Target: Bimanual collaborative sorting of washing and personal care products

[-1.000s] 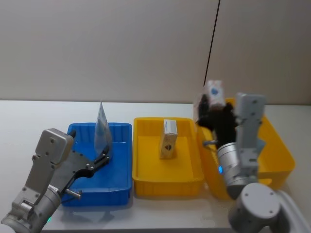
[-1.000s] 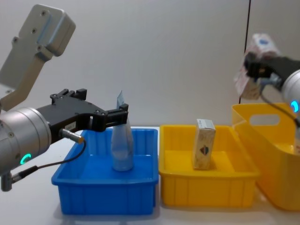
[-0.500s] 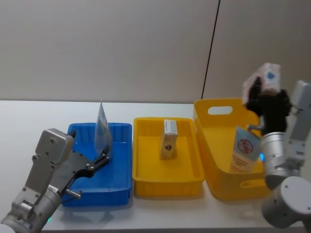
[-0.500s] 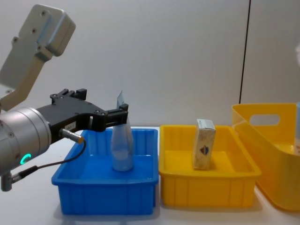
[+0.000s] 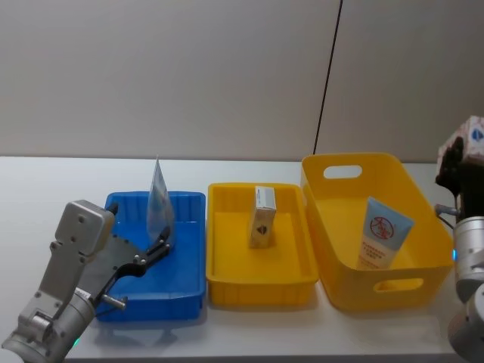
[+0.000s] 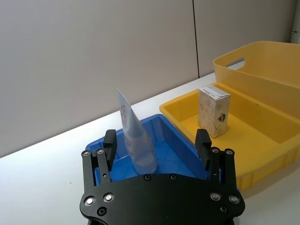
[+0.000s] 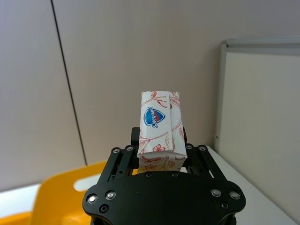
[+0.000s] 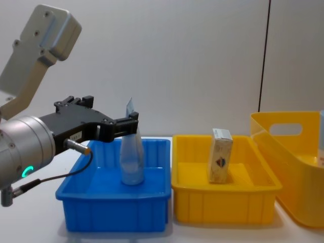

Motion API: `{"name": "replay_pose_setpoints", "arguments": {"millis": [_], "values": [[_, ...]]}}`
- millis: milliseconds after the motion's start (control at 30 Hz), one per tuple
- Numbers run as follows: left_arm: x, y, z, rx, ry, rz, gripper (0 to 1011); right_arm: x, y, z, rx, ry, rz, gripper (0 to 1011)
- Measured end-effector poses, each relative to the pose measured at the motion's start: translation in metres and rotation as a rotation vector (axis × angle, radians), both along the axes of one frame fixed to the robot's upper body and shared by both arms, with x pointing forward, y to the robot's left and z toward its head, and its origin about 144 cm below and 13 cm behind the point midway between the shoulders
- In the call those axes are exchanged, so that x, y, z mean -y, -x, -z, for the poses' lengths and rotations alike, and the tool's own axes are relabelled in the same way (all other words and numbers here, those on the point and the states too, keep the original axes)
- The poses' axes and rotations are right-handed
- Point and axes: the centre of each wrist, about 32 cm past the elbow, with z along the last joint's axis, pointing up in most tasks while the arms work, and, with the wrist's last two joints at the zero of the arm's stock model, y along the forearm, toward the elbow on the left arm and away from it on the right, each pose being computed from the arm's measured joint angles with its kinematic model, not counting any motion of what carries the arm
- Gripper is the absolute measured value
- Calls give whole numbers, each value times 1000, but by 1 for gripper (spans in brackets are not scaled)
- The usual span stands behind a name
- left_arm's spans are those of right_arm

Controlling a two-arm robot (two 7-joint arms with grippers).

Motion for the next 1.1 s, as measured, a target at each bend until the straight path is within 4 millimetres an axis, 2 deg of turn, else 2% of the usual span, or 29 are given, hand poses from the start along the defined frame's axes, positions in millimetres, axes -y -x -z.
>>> {"name": "replay_pose_setpoints", "arguments": {"millis": [433,1100], "values": [[0,0,0,0,0,0,1001,17,5,6,-154,63,-29,389],[0,0,0,0,0,0,1001,22,-2,19,-297,112,-100,389]]}}
